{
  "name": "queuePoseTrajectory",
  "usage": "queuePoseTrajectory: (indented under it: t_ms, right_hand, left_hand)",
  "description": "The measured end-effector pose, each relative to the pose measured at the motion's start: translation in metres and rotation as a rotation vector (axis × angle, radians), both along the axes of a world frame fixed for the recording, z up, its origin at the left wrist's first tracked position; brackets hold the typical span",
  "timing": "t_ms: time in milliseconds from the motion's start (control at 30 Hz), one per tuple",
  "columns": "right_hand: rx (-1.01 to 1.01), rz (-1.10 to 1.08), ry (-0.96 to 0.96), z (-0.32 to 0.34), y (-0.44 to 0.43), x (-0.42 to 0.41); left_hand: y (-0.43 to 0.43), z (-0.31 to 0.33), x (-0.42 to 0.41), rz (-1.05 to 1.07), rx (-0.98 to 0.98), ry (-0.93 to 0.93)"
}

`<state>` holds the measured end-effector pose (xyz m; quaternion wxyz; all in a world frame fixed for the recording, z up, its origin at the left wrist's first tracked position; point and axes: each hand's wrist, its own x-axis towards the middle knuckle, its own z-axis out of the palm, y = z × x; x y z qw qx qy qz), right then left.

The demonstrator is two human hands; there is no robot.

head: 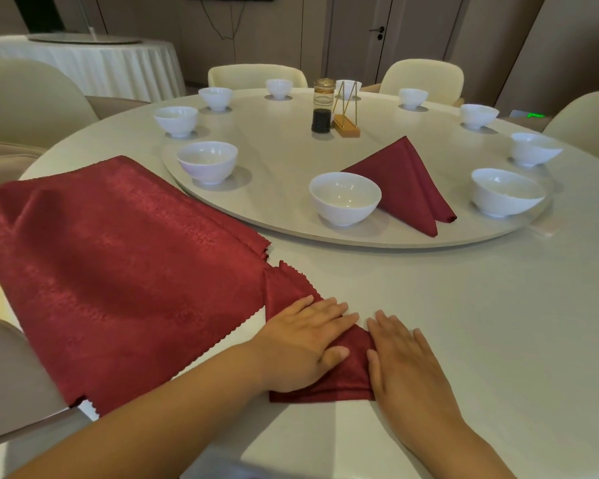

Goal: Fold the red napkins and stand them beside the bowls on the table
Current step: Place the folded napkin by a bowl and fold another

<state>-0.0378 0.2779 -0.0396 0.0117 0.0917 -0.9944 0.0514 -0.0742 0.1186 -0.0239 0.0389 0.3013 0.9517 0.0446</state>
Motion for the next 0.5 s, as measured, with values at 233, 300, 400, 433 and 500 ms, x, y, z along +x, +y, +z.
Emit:
queuePoseTrajectory:
  t_ms: [233, 300, 400, 433, 500]
  right_hand:
    - [0.086, 0.008, -0.028, -0.004, 0.010, 0.004]
    - [0.105, -0.016, -0.080, 0.004, 0.010, 0.006]
    - [0.015, 0.061, -0.023, 0.033, -0.001, 0.003]
    - [-0.022, 0.044, -0.085, 0.036, -0.007, -0.002]
    - [-0.084, 0.046, 0.092, 0.032, -0.027, -0.014]
  left_hand:
    - [-0.039, 0.010, -0.041, 0.244, 0.021, -0.087]
    - [-0.045, 0.009, -0.042, 0.278, 0.043, -0.101]
    - [-0.045, 0.007, -0.042, 0.285, 0.069, -0.089]
    - [-0.045, 0.006, -0.042, 0.288, 0.070, -0.084]
    - [-0.046, 0.004, -0.044, 0.290, 0.058, -0.068]
